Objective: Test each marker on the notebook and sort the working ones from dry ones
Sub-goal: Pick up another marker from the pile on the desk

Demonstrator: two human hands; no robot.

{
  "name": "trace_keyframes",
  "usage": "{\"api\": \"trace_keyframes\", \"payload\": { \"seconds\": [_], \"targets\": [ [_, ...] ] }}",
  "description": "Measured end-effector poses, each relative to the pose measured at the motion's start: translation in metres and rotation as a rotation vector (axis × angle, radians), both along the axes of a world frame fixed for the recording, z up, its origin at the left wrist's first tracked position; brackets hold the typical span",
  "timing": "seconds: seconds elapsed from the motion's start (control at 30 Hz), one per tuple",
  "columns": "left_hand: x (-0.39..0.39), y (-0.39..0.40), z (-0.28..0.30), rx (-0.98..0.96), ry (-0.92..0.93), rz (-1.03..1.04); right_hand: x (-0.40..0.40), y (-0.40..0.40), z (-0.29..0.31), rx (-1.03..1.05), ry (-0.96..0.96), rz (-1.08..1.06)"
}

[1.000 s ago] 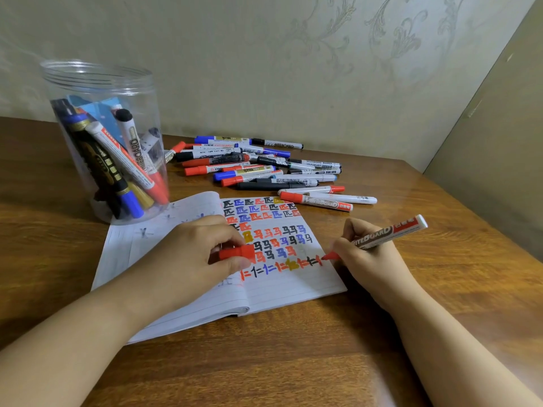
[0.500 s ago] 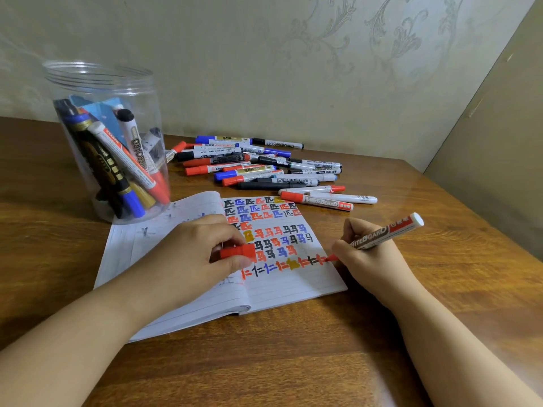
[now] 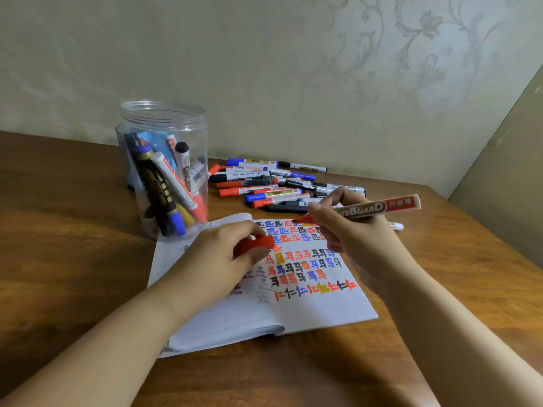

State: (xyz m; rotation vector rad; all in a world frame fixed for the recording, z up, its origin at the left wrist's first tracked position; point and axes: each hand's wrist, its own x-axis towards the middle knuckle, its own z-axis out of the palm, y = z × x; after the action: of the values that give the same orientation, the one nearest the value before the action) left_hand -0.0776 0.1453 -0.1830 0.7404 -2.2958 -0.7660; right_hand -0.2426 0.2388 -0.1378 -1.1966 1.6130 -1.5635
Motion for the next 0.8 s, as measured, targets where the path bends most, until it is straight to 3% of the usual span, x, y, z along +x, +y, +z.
{"api": "trace_keyframes", "payload": {
  "seconds": [0.23,0.8],
  "targets": [
    [0.0,-0.006,-0.002,-0.016,0.029,0.087,0.02,-0.022,-0.024,-0.1,-0.318,-0.099],
    [-0.001,0.01,0.002,-0.104,0.066,-0.059,0.02,-0.013,-0.041,-0.133,-0.212,0.002]
  ]
}}
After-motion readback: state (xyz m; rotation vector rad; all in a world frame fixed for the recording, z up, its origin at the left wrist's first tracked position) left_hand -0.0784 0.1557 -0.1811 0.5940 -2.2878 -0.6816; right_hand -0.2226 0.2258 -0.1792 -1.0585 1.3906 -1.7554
